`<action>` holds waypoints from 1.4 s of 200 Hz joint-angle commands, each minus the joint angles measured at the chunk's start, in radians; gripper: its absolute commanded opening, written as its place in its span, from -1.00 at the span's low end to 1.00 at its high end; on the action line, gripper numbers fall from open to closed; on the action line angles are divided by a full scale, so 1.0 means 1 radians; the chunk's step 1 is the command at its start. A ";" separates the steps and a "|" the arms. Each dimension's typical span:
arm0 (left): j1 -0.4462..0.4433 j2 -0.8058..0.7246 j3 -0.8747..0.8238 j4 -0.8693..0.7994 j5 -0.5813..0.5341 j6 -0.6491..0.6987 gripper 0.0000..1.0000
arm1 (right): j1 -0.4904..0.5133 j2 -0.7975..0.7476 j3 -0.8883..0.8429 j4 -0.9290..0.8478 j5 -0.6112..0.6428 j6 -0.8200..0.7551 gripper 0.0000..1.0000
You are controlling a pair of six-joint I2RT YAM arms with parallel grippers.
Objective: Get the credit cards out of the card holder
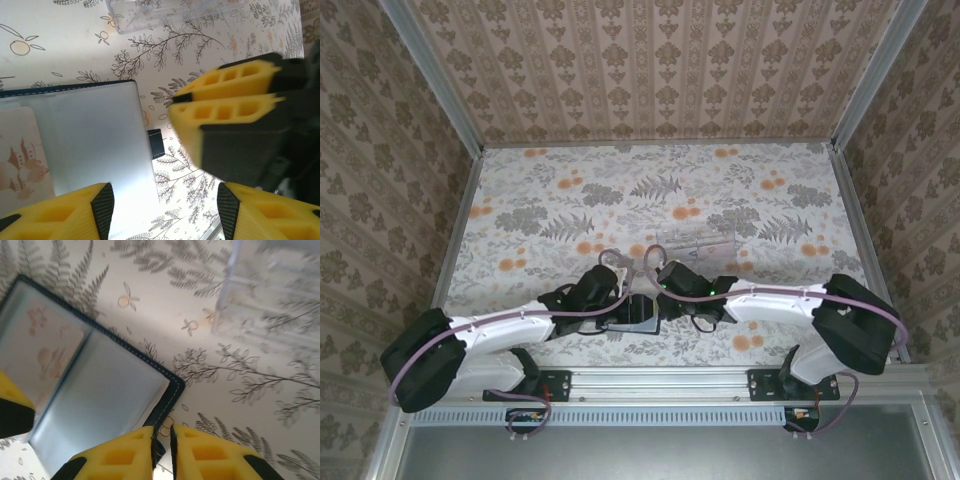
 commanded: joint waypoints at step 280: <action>0.231 -0.124 -0.158 -0.153 -0.055 0.029 -0.66 | -0.049 0.272 0.014 0.422 -0.448 0.422 -0.59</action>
